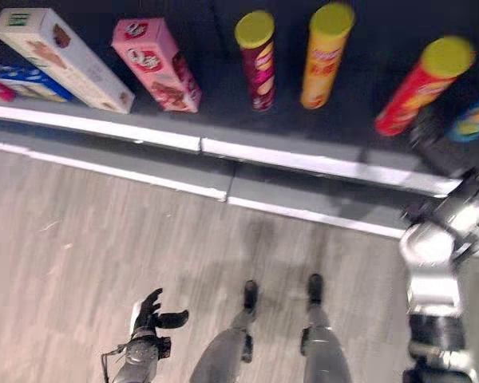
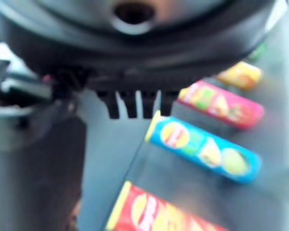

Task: Put the goods on the table back onto the shelves and tidy them up.

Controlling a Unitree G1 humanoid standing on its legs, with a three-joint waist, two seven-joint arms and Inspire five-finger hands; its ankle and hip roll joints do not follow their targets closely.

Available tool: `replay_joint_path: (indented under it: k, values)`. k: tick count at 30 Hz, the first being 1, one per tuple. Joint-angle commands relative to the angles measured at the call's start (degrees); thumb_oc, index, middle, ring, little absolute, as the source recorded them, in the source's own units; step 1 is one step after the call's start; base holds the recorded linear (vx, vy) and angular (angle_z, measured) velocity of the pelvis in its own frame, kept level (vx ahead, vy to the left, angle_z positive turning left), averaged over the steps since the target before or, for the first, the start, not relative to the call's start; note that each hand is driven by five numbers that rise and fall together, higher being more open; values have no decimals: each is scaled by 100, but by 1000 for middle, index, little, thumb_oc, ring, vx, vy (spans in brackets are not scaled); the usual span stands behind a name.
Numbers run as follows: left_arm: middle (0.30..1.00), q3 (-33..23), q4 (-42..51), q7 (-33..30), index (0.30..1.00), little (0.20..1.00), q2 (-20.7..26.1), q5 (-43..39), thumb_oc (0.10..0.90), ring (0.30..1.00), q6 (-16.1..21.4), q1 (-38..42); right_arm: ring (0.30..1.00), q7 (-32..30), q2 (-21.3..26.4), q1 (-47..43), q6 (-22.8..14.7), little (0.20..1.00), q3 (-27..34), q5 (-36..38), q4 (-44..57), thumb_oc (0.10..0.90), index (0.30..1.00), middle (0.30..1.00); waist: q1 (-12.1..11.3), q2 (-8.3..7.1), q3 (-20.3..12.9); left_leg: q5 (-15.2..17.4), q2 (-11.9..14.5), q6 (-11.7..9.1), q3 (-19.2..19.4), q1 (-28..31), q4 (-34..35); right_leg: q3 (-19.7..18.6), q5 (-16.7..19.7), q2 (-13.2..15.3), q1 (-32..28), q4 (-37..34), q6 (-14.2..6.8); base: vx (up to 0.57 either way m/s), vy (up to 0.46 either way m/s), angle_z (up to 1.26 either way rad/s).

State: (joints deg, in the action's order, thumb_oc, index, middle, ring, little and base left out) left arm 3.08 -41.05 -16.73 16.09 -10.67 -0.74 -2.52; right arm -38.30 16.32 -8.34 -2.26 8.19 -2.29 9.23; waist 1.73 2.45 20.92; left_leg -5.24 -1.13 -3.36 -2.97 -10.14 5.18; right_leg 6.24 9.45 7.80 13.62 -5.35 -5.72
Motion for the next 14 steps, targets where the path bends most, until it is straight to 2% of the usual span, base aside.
replay_joint_path:
  k: [1,2,3,5,6,9,12,13,14]
  values:
    - [900,-147,-124,179,900,900,332,-1,800,900,146,-470,900,1618,955,16,-945,900,171,1615,-173,800,900,900,34,105,-776,526,657,-425,426,278,-18,-4,-384,380,-218,51,-580,119,3,-28]
    - [900,-425,-288,524,900,900,363,-9,800,900,206,-434,900,2729,1153,941,-715,900,181,2249,-735,800,900,900,161,-111,-972,559,729,-464,536,478,-18,9,-396,334,-368,54,-590,82,6,-31]
    - [900,-421,-289,527,900,900,364,-10,800,900,208,-439,900,2739,1156,948,-720,900,185,2258,-740,800,900,900,156,-111,-972,562,730,-465,539,486,-18,7,-398,333,-375,53,-591,99,7,-30]
    - [900,-508,-333,751,900,900,363,1,800,900,237,-432,900,3277,1210,1420,-531,900,101,2383,-1103,800,900,900,203,-213,-1066,594,769,-477,581,620,-18,10,-415,312,-482,65,-591,59,-3,-34]
    - [900,-499,-473,813,900,900,350,44,800,900,279,-362,900,3462,1133,1668,-398,900,26,2382,-1592,800,900,900,264,-305,-1150,625,805,-483,630,755,-18,0,-426,292,-553,93,-597,65,3,-19]
    - [900,-452,-649,904,900,900,350,148,800,900,312,-296,900,3715,961,1848,-225,900,-259,2337,-2453,800,900,900,270,-422,-1274,677,849,-479,713,925,-18,-26,-454,270,-664,113,-604,52,3,-12]
    - [900,-345,-793,937,900,900,354,242,800,900,321,-213,900,3718,714,1803,-87,900,-544,2136,-3520,800,900,900,248,-517,-1350,724,877,-470,773,1050,-18,-41,-470,259,-729,154,-611,31,3,-11]
    - [900,-243,-899,956,900,900,345,258,800,900,344,-141,900,3610,485,1678,7,900,-717,1888,-4498,800,900,900,201,-570,-1408,757,880,-458,779,1138,-18,-34,-485,272,-820,161,-626,28,9,-14]
    - [900,-245,-901,956,900,900,346,258,800,900,345,-138,900,3610,484,1669,1,900,-720,1889,-4508,800,900,900,201,-572,-1401,758,880,-458,780,1144,-18,-35,-485,272,-825,160,-626,26,13,-18]
